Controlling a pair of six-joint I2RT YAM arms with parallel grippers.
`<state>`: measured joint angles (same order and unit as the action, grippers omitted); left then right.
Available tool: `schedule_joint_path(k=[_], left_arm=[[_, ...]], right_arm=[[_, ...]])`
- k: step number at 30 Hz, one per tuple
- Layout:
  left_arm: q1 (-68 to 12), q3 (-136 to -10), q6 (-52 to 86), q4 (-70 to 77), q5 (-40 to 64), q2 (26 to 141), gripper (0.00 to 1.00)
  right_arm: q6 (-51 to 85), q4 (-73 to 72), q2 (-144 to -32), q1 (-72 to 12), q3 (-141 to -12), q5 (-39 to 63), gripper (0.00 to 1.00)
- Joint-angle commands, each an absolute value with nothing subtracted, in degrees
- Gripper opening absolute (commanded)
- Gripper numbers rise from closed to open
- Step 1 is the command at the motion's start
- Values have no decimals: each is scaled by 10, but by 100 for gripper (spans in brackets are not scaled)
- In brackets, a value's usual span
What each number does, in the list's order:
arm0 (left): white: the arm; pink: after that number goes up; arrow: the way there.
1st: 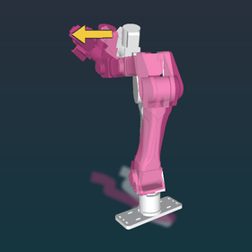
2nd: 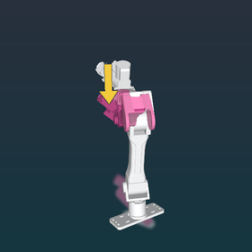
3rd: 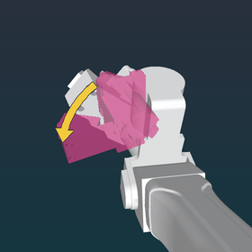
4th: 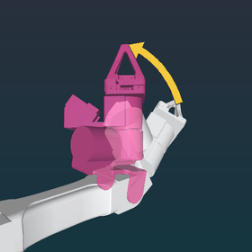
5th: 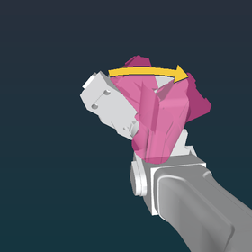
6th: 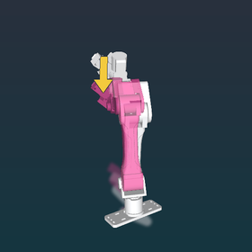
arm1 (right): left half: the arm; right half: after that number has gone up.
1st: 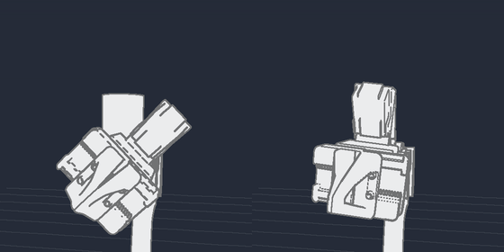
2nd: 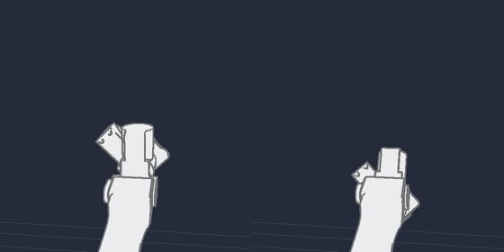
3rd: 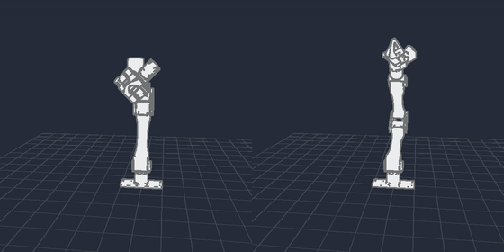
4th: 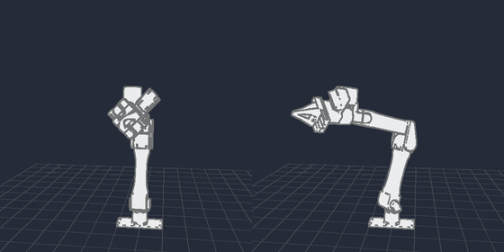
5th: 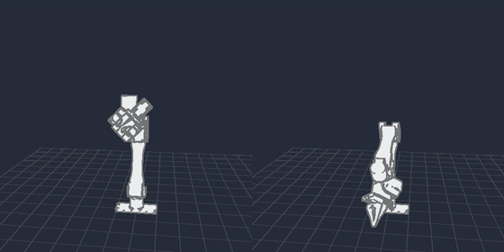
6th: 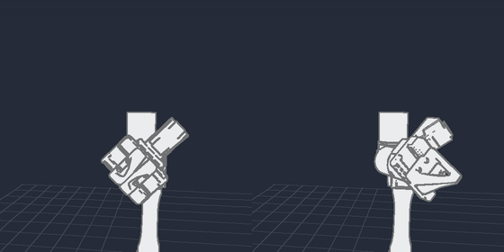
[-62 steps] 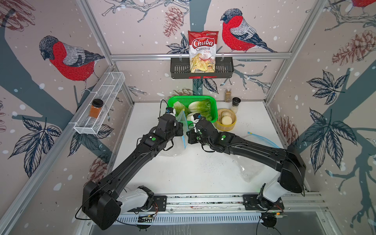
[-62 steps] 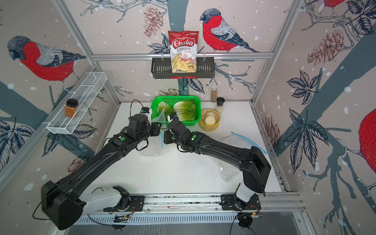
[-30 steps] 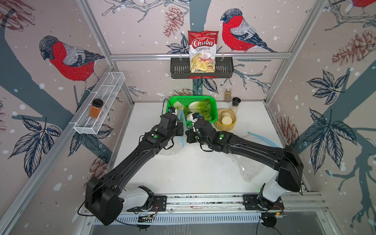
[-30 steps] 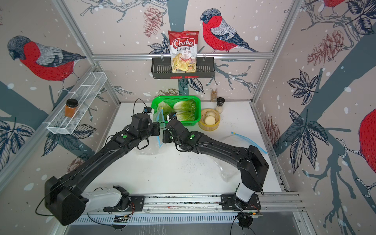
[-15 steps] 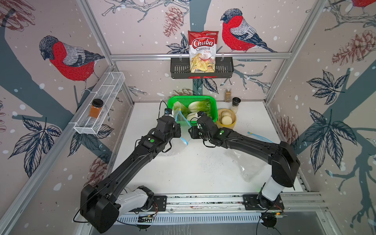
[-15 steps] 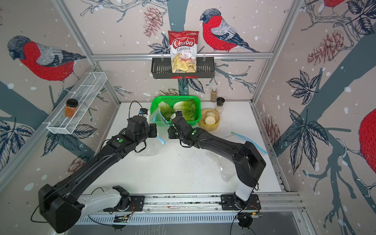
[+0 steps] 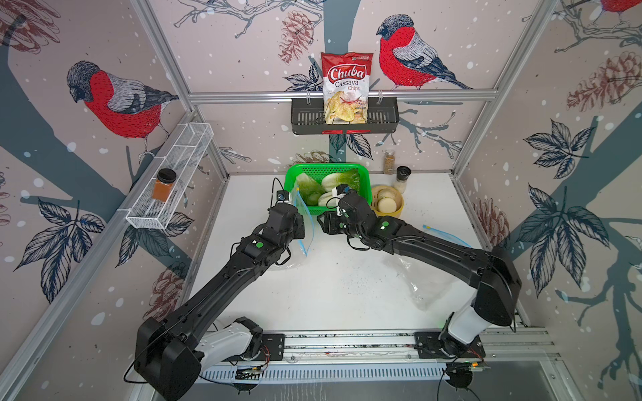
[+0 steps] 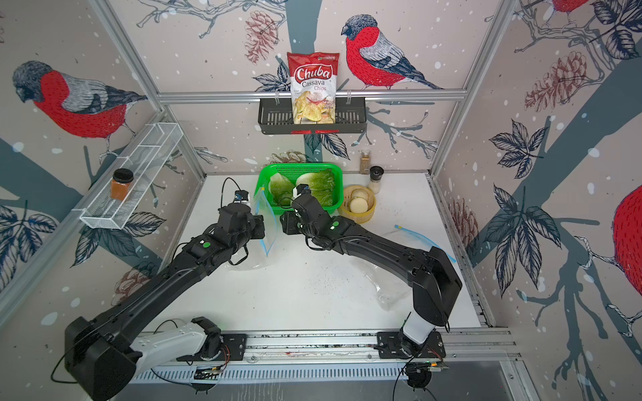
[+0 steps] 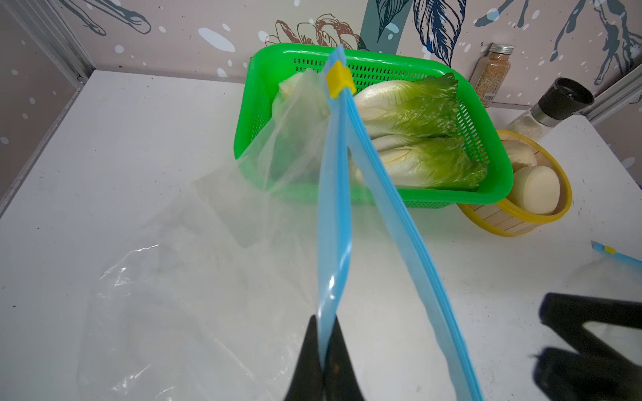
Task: Put the chinese cabbages into a zipper bag and zip it
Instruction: Open the zipper of the food storage bag at the center of the board.
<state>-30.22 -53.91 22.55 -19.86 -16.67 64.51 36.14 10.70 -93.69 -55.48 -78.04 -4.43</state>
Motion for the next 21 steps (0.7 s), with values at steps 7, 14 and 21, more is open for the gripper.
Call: schedule_joint_path(k=[7, 14, 21], left_arm=[[-301, -557, 217, -185, -134, 650, 0], [-301, -614, 199, -253, -141, 649, 0], [-299, -670, 176, -329, -186, 648, 0]], right_arm=[[328, 82, -970, -562, -806, 24, 66], [337, 129, -1013, -536, -846, -2, 69], [373, 62, -993, -510, -780, 42, 68]])
